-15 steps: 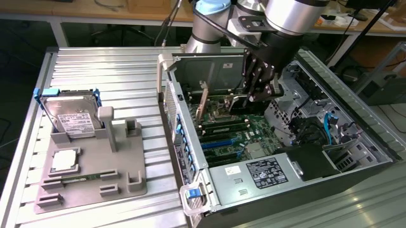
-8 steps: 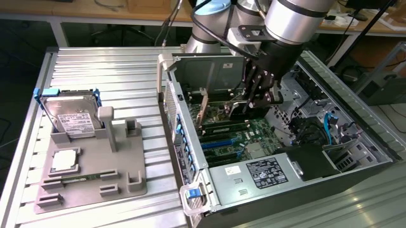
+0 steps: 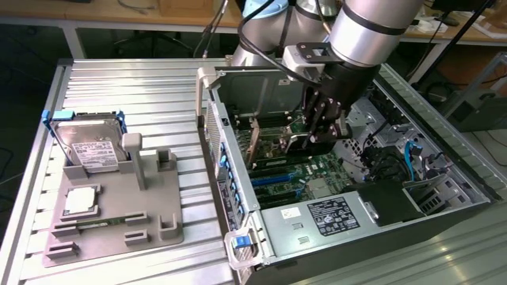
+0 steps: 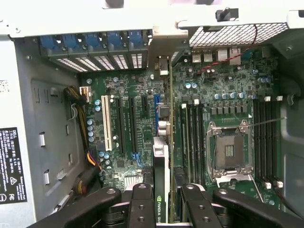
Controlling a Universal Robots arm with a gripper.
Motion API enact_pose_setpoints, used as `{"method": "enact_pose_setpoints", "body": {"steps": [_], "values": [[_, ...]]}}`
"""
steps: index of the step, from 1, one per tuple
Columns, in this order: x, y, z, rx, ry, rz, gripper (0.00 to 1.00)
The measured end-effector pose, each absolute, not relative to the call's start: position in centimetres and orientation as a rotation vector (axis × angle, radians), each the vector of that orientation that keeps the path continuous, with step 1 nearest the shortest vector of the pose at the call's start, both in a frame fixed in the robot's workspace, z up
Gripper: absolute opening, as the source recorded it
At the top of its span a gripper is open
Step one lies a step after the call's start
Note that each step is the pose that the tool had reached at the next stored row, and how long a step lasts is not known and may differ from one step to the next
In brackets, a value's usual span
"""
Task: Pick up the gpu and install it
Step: 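Insert the gpu into the slot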
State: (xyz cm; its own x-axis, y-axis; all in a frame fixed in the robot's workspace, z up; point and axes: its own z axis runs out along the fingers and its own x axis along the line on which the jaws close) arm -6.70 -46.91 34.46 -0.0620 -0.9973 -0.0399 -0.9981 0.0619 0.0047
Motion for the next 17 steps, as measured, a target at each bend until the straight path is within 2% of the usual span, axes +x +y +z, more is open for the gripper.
{"method": "enact_pose_setpoints", "body": {"steps": [17], "values": [[-6.8, -47.0, 31.1, -2.146, 2.258, 0.048, 0.27]]}}
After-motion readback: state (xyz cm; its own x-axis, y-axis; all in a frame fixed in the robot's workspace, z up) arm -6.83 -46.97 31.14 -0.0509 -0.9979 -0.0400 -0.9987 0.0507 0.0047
